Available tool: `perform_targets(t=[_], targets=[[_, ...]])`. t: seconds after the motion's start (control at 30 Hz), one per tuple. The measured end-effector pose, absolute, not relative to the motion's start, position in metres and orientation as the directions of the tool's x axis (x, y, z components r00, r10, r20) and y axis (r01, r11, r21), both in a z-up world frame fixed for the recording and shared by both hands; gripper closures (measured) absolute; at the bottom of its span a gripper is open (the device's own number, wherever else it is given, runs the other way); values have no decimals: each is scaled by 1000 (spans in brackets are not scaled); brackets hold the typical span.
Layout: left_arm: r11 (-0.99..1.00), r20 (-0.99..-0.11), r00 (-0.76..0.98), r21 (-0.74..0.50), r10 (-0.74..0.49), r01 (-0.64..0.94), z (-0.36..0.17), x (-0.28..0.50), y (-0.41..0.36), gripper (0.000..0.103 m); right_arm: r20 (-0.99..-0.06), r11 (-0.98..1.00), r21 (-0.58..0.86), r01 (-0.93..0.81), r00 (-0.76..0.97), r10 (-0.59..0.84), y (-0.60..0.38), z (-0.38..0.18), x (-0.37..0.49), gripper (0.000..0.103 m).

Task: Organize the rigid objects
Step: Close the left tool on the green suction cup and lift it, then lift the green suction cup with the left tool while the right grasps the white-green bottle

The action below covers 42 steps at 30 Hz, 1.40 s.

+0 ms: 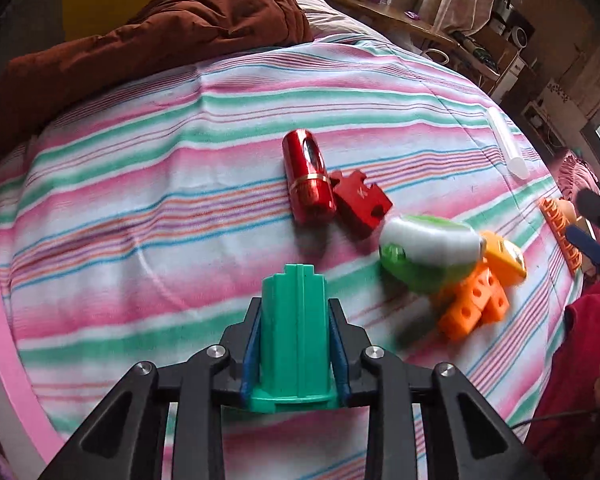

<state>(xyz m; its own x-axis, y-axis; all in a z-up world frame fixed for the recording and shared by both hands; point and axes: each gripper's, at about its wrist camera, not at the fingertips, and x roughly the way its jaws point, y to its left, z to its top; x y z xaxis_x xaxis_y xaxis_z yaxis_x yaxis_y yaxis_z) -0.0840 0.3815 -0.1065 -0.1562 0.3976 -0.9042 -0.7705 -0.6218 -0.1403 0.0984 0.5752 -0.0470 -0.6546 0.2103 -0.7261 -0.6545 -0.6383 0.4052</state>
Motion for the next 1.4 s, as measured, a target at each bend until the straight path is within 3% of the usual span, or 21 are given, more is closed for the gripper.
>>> perform_targets(t=[0.3,0.63,0.93,1.1,1.13,1.17,1.4], targets=[[-607,-891,-177,-128,417,-785,-102,-33,335,73,-751,-714,345,-609,-636,179,557,-54,82,10],[-618,-872,-185,-158,453,-770,-101,-1,289,73,-755,-859,295,-418,-653,58,509,-53,53,10],[-634,-861,-178,-196,477,-748,-101,1,278,73,-860,-983,-18,-184,-499,109,474,-62,-13,10],[-634,-858,-174,-205,483,-745,-103,-1,282,73,-905,-984,-115,-136,-395,160,477,-88,-42,11],[-634,-857,-174,-207,484,-745,-103,-1,281,73,-916,-985,-117,-129,-369,157,478,-95,-46,21],[-634,-857,-175,-207,486,-745,-104,-1,281,73,-930,-985,-122,-122,-332,157,479,-104,-51,41],[-636,-845,-187,-214,501,-742,-108,3,283,73,-883,-981,-65,-183,-448,142,472,-80,-42,41]])
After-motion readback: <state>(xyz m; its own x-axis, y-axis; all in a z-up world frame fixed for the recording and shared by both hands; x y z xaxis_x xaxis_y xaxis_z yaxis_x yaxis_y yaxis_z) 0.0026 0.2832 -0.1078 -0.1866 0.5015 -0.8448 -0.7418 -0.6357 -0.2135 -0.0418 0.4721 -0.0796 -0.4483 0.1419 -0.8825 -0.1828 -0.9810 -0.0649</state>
